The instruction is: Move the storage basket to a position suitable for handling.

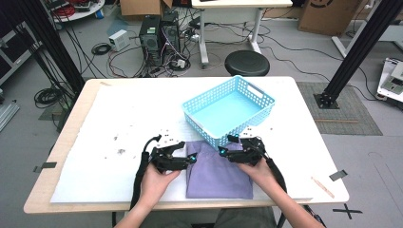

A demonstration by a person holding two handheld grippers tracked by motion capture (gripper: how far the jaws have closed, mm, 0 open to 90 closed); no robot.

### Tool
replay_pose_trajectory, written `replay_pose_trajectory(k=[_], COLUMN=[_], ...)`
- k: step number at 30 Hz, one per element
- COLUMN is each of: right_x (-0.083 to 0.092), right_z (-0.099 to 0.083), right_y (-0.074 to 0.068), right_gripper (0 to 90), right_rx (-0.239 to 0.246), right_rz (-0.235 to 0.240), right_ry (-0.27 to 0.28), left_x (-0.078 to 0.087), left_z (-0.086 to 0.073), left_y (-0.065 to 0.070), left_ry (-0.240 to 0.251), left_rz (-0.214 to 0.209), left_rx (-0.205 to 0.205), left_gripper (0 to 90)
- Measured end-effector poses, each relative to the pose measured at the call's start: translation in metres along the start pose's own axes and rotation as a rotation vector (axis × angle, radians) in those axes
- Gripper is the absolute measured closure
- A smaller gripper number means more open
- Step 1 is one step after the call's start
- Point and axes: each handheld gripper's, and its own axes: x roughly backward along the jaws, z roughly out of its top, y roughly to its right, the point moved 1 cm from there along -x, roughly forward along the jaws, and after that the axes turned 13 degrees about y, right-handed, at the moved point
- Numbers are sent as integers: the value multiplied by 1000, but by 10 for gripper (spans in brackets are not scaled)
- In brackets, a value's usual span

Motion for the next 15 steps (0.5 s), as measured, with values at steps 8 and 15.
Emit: replay_pose_trajectory(k=[8, 15], right_x=[-31, -56], right_z=[12, 19], right_y=[-16, -24], right_gripper=[383, 405], right_rx=[2, -8], right_rz=[13, 23], right_ry=[-23, -47], left_x=[6, 9], left_z=[1, 1], left_y=[-9, -18], left_ry=[22, 32], left_rz=[50, 77], left_rx=[15, 22], left_gripper=[356, 356])
